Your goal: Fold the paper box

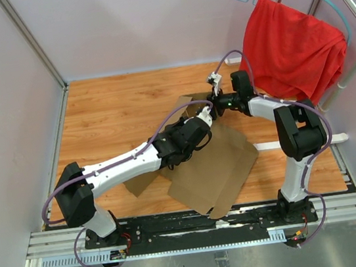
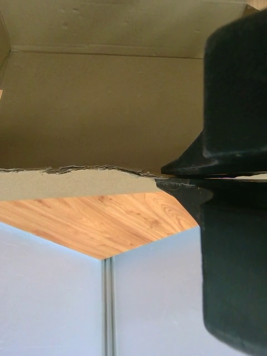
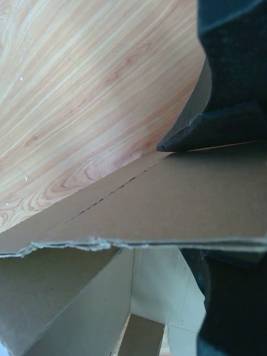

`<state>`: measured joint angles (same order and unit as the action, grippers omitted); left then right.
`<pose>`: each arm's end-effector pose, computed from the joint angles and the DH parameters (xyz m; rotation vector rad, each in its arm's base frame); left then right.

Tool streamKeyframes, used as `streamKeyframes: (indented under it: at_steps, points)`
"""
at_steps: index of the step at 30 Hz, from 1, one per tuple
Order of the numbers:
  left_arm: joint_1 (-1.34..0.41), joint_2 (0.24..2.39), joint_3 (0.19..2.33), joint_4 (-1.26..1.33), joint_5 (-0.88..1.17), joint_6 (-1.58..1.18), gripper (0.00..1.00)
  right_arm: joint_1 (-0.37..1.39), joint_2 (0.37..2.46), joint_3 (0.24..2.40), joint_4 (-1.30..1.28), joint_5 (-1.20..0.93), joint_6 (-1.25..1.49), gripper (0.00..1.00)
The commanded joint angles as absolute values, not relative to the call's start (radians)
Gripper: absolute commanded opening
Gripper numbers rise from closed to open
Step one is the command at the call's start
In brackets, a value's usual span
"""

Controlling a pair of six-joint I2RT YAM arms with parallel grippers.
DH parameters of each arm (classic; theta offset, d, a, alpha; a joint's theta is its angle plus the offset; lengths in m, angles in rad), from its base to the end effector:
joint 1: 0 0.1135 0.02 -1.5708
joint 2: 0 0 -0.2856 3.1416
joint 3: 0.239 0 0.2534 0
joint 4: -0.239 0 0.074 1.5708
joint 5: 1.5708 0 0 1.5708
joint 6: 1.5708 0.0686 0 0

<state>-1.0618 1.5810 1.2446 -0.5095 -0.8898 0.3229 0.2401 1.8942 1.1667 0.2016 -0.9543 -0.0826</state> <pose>0.2185 -0.2821 0.2867 1.0447 1.8524 0.6439 0.4071 0.1573 0.2083 -0.8807 1.8201 1.0866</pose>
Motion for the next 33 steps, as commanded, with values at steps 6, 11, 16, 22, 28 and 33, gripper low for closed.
streamKeyframes:
  at_steps: [6,11,16,22,28,33]
  points:
    - [-1.073,1.588,1.241,-0.548,-0.779,0.259,0.00,0.247,1.802,1.055,0.260,-0.944,-0.025,0.46]
    - [-1.077,1.594,1.239,-0.552,-0.772,0.253,0.00,0.257,1.762,0.982,0.332,-0.963,-0.014,0.52]
    - [-1.090,1.604,1.239,-0.555,-0.761,0.248,0.00,0.259,1.748,0.907,0.470,-1.034,0.000,0.59]
    - [-1.107,1.625,1.241,-0.563,-0.761,0.237,0.00,0.258,1.749,0.849,0.655,-1.106,0.051,0.64]
    - [-1.111,1.631,1.244,-0.568,-0.762,0.239,0.00,0.236,1.724,0.823,0.712,-1.115,0.078,0.66]
    - [-1.112,1.645,1.242,-0.573,-0.757,0.234,0.00,0.183,1.718,0.779,0.844,-1.141,0.167,0.66]
